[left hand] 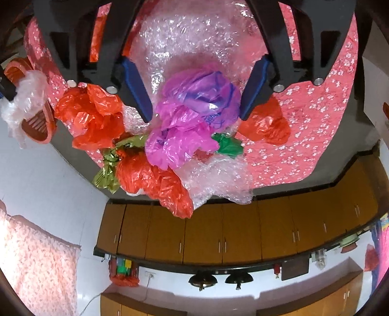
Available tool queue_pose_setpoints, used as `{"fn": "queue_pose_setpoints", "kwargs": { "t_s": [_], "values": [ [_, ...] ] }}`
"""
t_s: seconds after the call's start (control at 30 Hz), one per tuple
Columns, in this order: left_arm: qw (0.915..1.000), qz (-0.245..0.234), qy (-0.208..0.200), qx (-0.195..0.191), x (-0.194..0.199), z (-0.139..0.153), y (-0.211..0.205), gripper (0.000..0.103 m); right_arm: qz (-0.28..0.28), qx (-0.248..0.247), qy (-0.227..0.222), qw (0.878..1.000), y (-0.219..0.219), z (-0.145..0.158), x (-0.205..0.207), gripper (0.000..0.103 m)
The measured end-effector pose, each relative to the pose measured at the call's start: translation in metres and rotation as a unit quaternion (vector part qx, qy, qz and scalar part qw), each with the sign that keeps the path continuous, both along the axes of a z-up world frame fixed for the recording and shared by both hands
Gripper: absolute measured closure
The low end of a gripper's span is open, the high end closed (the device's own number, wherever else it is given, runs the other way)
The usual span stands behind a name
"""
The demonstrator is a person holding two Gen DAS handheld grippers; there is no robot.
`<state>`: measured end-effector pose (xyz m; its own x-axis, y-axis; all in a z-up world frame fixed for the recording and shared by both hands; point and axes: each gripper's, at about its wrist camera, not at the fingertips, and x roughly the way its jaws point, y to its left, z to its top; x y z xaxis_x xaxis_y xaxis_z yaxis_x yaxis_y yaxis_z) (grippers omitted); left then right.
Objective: Collect trash
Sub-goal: 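Grasp the purple-pink bag with the left tool while the right tool holds the clear bag, then carry both held bags over the orange basket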
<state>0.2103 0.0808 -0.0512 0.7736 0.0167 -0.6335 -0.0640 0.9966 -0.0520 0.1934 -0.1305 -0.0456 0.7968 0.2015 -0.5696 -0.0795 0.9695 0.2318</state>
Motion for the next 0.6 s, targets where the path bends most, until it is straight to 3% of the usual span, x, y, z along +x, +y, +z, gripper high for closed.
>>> {"fn": "queue_pose_setpoints", "kwargs": {
  "t_s": [0.37, 0.6],
  "values": [
    [0.9999, 0.001, -0.001, 0.011, 0.008, 0.003, -0.003, 0.054, 0.003, 0.006, 0.003, 1.0, -0.006, -0.002, 0.001, 0.069],
    [0.9997, 0.003, -0.023, 0.012, -0.006, 0.02, -0.002, 0.058, 0.005, 0.006, -0.01, 1.0, -0.009, 0.006, -0.004, 0.069]
  ]
}}
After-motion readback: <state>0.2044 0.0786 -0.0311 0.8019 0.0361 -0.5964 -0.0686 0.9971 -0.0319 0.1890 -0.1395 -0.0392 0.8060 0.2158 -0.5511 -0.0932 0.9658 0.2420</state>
